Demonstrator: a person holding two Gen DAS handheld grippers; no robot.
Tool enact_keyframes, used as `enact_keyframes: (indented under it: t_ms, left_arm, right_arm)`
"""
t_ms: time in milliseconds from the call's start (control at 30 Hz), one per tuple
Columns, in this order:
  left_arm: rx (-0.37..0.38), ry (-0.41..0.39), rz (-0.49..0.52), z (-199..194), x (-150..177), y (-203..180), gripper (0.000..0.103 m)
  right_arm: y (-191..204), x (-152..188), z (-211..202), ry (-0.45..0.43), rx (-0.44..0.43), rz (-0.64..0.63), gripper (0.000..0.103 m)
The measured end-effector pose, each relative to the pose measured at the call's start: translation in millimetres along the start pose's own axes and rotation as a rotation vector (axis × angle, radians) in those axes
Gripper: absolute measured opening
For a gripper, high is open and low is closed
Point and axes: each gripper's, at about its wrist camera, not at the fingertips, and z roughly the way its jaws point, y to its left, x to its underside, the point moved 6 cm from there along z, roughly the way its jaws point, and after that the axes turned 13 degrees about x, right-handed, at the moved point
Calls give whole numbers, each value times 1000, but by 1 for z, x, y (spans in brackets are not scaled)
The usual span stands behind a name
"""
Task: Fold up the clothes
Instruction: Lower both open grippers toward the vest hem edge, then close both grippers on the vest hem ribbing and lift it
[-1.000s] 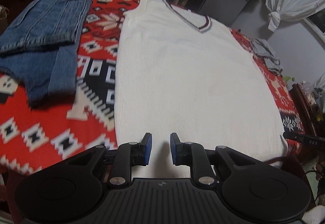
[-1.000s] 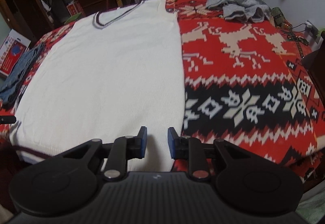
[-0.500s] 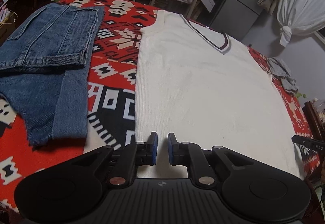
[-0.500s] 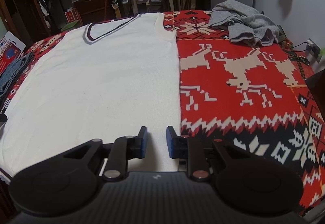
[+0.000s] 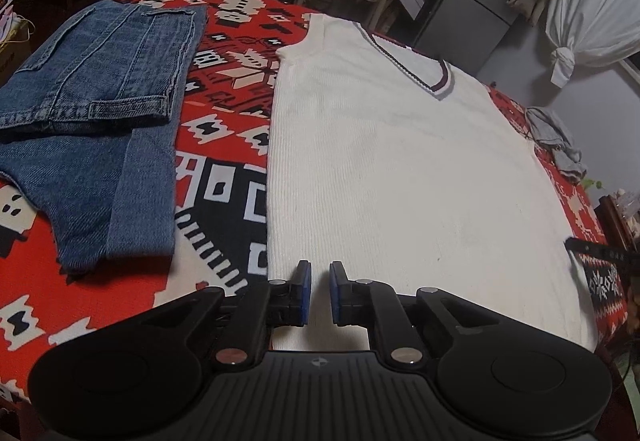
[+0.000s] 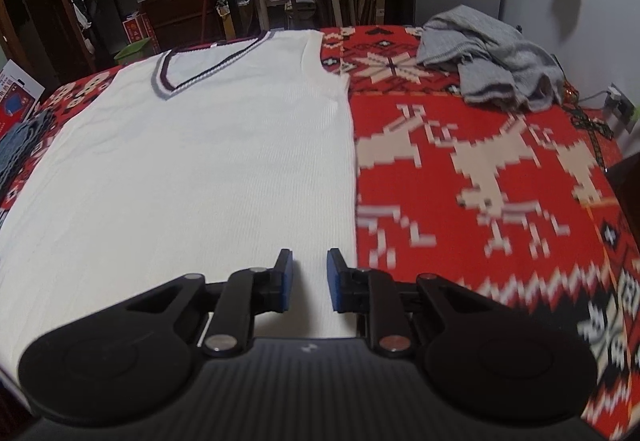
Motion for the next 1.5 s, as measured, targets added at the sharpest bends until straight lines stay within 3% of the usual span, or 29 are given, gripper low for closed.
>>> enact_keyframes:
  t_ms: [300, 600, 867, 1200, 1300, 1500]
  left_arm:
    - [-26, -2, 25, 18, -26, 0, 11]
    - [-33, -17, 14, 34, -49, 4, 11]
    - [-25, -2, 22, 28, -40, 2, 11]
    - [-4, 32, 22, 4, -6, -2, 11]
    - [-3, 46, 26, -4, 5, -4, 11]
    - [5, 78, 11, -17, 24, -7, 11]
  right_arm:
    - [1, -59, 55, -12, 1, 51, 20]
    - [8, -91, 84, -11, 24, 51, 20]
    - [-3, -47, 46, 29, 1, 38, 20]
    - [-21, 37, -28, 90, -42, 155, 18]
    - [-28, 59, -47, 110, -38, 175, 5]
    - [-32, 93, -75, 153, -57, 204, 1]
